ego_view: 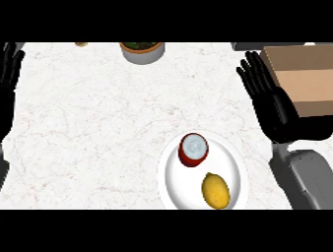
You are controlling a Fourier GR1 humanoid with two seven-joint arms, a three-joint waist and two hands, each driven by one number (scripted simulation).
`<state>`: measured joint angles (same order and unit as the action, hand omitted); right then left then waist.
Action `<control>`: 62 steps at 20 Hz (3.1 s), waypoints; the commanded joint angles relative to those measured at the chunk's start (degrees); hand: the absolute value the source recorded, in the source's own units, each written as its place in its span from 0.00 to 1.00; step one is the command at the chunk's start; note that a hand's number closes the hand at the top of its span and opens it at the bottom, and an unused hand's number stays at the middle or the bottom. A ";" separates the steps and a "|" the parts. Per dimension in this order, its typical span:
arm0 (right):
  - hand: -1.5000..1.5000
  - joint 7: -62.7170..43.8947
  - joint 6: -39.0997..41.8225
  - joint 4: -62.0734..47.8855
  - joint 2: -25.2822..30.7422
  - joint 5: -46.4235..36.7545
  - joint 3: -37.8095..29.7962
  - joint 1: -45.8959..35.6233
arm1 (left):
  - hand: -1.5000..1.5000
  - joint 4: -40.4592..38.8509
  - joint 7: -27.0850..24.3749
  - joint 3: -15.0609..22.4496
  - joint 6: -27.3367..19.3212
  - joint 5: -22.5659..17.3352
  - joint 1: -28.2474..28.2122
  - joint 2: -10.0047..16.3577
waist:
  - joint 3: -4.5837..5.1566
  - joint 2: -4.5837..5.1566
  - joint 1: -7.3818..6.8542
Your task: Pick the can from the plate and place it in the cardboard box
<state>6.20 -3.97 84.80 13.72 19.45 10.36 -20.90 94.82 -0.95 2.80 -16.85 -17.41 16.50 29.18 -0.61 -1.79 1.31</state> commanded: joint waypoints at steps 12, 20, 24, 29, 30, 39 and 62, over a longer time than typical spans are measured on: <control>0.00 18.52 26.63 -0.45 21.48 -10.83 -1.82 -9.54 | 0.50 -4.15 -1.33 13.13 12.83 7.53 -1.98 1.76 | 0.49 2.26 -1.74; 0.00 28.07 26.07 0.20 25.07 -28.14 4.41 -15.76 | 0.50 -8.82 -6.29 13.39 13.69 10.00 -2.57 -0.81 | 0.64 1.93 -1.75; 0.00 21.79 27.62 5.24 27.09 -36.87 11.59 -17.11 | 0.50 -7.55 -5.83 13.06 14.74 9.61 -3.73 0.03 | 0.72 1.60 -1.76; 0.00 16.49 32.55 12.59 29.87 -43.18 15.69 -17.99 | 0.50 -10.60 -5.76 11.95 15.17 10.02 -2.40 -1.02 | 0.69 1.63 -0.88; 0.00 12.31 33.82 16.02 28.74 -43.33 16.94 -17.28 | 0.50 -8.77 -5.56 12.88 14.48 11.06 -3.11 -1.58 | 0.68 1.46 -0.83; 0.00 -8.66 41.44 28.92 20.87 -52.81 24.55 -13.97 | 0.50 -6.75 -5.53 10.09 16.45 11.27 -5.57 -1.59 | 0.67 1.60 -1.32; 0.00 -5.46 44.48 20.65 8.95 -74.97 24.55 -9.01 | 0.50 -10.06 -6.57 4.87 22.82 18.40 -4.52 -8.33 | 0.62 1.80 -1.42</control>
<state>-2.48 39.45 107.51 22.39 -53.37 37.33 -28.88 86.22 -6.31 7.90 4.60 -0.46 12.22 21.99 0.01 0.00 -0.19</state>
